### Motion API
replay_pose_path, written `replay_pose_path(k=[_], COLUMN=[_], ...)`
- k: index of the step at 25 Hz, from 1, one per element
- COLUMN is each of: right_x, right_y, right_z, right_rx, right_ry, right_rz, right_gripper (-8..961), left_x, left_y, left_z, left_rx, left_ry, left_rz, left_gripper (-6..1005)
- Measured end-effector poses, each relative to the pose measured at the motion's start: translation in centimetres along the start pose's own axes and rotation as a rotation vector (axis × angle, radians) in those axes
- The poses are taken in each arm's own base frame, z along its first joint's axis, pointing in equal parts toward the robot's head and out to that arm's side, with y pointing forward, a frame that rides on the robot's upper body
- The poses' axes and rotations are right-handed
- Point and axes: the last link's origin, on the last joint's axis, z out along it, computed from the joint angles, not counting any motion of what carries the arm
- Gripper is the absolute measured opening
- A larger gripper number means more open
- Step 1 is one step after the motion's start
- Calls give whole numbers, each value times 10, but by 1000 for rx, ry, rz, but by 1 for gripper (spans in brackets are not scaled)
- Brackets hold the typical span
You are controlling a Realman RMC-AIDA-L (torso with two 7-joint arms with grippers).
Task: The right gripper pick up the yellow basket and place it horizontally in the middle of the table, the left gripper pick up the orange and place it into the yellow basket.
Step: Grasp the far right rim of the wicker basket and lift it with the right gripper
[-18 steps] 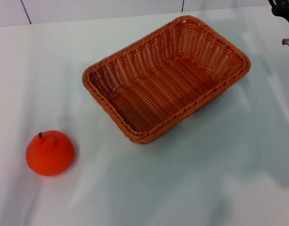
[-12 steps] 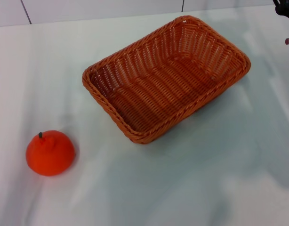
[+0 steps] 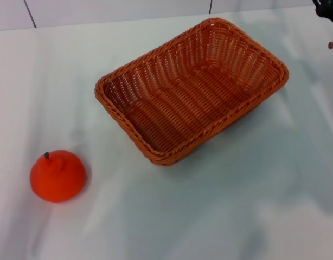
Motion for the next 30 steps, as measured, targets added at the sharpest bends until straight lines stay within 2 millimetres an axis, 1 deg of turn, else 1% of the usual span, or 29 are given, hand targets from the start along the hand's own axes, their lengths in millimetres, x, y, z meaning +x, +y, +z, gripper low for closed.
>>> replay_pose_path(k=[2,5,8,12,15,17,22,24,26,30], right_x=[2,11,28,59,83,99,124,129,130,121], right_y=[4,15,27,35,33,29,18,12,6,-4], right_z=[5,18,37,61,76,86,104,109,112,116], right_rx=[50,188,315,466,547,580,555,535,520,509], right_ry=[-15,-84,-215,-422,-585,-728,-1015,-1097,-1154,-1226], right_rz=[47,139,241,257,207,163,13,-58,-119,-187], right_gripper=[946,947,947,947,947,947,947,947,947,946], left_x=[0,-1,-2,-4,-5,-5,-5,-5,-5,-5], left_y=[0,0,0,-1,-2,-2,-1,-2,-2,-3], left_z=[1,1,1,3,4,4,4,4,3,0], left_rx=[0,0,2,6,6,5,2,3,5,14], left_ry=[-2,-3,-8,-22,-28,-29,-32,-33,-34,-41], left_rz=[0,-1,-2,-1,-2,-2,-1,0,1,2], left_gripper=[862,860,860,861,862,862,861,861,861,860])
